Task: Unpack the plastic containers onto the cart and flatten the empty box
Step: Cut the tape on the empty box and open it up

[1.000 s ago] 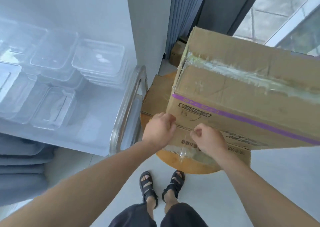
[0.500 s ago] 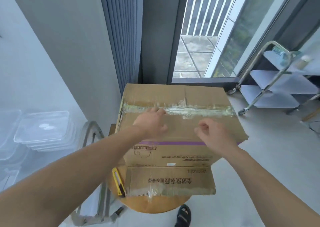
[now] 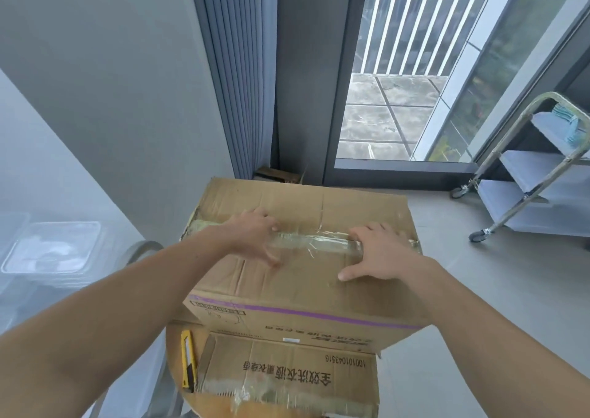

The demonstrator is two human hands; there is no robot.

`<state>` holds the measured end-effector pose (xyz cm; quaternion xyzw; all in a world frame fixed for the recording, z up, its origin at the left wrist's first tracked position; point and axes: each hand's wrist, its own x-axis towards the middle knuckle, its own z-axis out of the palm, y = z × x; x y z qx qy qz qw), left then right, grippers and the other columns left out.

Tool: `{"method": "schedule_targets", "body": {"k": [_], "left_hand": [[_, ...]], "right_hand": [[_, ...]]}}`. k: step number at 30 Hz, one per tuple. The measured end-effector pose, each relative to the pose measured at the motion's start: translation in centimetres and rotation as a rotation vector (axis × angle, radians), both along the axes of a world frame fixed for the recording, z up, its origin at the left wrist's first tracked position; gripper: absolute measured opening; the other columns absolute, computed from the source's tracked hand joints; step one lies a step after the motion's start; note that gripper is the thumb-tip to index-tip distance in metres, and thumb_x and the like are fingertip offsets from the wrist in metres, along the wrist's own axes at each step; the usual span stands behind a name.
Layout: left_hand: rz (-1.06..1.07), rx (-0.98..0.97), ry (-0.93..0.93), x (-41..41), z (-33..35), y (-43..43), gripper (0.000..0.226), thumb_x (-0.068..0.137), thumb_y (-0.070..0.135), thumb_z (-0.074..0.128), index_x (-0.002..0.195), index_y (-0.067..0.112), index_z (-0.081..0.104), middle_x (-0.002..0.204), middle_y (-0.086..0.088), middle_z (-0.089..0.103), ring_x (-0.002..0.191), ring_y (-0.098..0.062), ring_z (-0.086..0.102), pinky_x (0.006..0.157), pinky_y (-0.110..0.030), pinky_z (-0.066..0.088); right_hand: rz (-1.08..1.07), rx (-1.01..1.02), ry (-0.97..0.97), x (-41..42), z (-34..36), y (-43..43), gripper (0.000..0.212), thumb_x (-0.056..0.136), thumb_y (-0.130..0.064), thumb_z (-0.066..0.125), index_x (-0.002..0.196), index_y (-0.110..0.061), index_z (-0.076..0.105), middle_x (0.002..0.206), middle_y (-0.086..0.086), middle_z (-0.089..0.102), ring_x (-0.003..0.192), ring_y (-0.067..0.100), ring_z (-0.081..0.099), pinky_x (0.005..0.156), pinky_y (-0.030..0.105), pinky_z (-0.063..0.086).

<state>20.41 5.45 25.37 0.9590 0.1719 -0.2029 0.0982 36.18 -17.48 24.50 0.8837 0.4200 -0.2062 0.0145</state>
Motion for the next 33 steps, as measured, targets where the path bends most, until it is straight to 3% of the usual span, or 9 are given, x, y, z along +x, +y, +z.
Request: {"method": "schedule_targets", "body": {"k": [5, 10, 14, 18, 20, 22, 26, 29, 33], "left_hand": [[0.015, 0.002, -0.111, 0.1, 2.3, 0.0, 0.075, 0.069, 0.062, 0.079, 0.129, 0.023, 0.054, 0.120, 0.002, 0.048, 0.115, -0.020, 0.044, 0.100, -0.040, 0.044], [-0.042, -0.008, -0.215, -1.5, 5.4, -0.4, 0.049, 0.081, 0.050, 0.075, 0.116, 0.019, 0.059, 0.107, 0.005, 0.057, 0.097, -0.017, 0.053, 0.077, -0.030, 0.045], [-0.110, -0.088, -0.239, -4.3, 7.4, -1.2, 0.029, 0.089, 0.047, 0.067, 0.093, 0.020, 0.058, 0.093, 0.000, 0.063, 0.085, -0.021, 0.057, 0.071, -0.037, 0.047], [-0.033, -0.387, -0.178, -8.1, 8.7, -2.6, 0.040, 0.097, 0.051, 0.052, 0.079, 0.017, 0.064, 0.076, 0.002, 0.061, 0.075, -0.017, 0.057, 0.069, -0.033, 0.044], [-0.049, -0.440, -0.062, -9.6, 8.3, -3.3, 0.035, 0.100, 0.046, 0.050, 0.088, 0.019, 0.069, 0.086, 0.006, 0.068, 0.086, -0.016, 0.063, 0.077, -0.029, 0.048], [-0.121, -0.365, 0.033, -10.9, 6.7, -4.0, 0.029, 0.096, 0.042, 0.058, 0.113, 0.021, 0.067, 0.114, 0.005, 0.067, 0.107, -0.017, 0.061, 0.089, -0.028, 0.049], [-0.202, -0.232, 0.055, -12.1, 2.7, -4.7, 0.088, 0.083, 0.050, 0.073, 0.154, 0.020, 0.029, 0.157, -0.002, 0.033, 0.142, -0.023, 0.034, 0.116, -0.038, 0.033], [-0.176, -0.182, 0.058, -12.0, 0.1, -4.5, 0.111, 0.074, 0.061, 0.076, 0.158, 0.020, 0.015, 0.162, -0.003, 0.023, 0.147, -0.024, 0.024, 0.119, -0.042, 0.029], [-0.210, -0.011, 0.042, -12.0, -2.4, -5.8, 0.112, 0.071, 0.064, 0.076, 0.156, 0.020, 0.018, 0.147, -0.004, 0.041, 0.133, -0.026, 0.041, 0.108, -0.042, 0.039]], "right_hand": [[0.000, 0.088, -0.017, 0.2, 2.4, 0.3, 0.079, 0.066, -0.072, 0.075, 0.129, -0.029, 0.055, 0.110, -0.006, 0.044, 0.107, 0.017, 0.042, 0.099, 0.043, 0.039], [-0.064, 0.220, -0.033, -1.9, 5.9, -1.0, 0.040, 0.077, -0.055, 0.077, 0.097, -0.026, 0.057, 0.099, -0.008, 0.051, 0.092, 0.017, 0.052, 0.080, 0.036, 0.046], [-0.141, 0.269, -0.061, -5.4, 7.6, -2.8, 0.034, 0.080, -0.053, 0.074, 0.087, -0.027, 0.054, 0.088, -0.010, 0.054, 0.087, 0.014, 0.050, 0.069, 0.034, 0.044], [-0.183, 0.264, -0.043, -10.5, 8.0, -5.3, 0.034, 0.078, -0.058, 0.073, 0.079, -0.032, 0.052, 0.083, -0.013, 0.055, 0.080, 0.010, 0.051, 0.062, 0.029, 0.038], [-0.238, 0.245, 0.109, -12.8, 7.7, -6.5, 0.040, 0.068, -0.064, 0.078, 0.084, -0.032, 0.060, 0.089, -0.012, 0.061, 0.083, 0.005, 0.056, 0.064, 0.024, 0.041], [-0.271, 0.227, 0.300, -14.9, 7.2, -7.4, 0.063, 0.054, -0.080, 0.075, 0.094, -0.033, 0.064, 0.098, -0.012, 0.063, 0.088, 0.003, 0.058, 0.068, 0.019, 0.044], [-0.290, 0.202, 0.320, -18.2, 4.4, -7.7, 0.057, 0.075, -0.068, 0.071, 0.117, -0.032, 0.058, 0.109, -0.016, 0.058, 0.094, -0.003, 0.057, 0.071, 0.015, 0.045], [-0.310, 0.221, 0.250, -18.8, 1.5, -7.4, 0.056, 0.086, -0.056, 0.068, 0.129, -0.024, 0.051, 0.129, -0.007, 0.049, 0.110, 0.010, 0.050, 0.090, 0.029, 0.048], [-0.244, 0.170, 0.050, -18.9, -0.5, -6.6, 0.061, 0.091, -0.054, 0.060, 0.141, -0.024, 0.042, 0.147, -0.005, 0.037, 0.133, 0.018, 0.035, 0.102, 0.038, 0.043]]}}
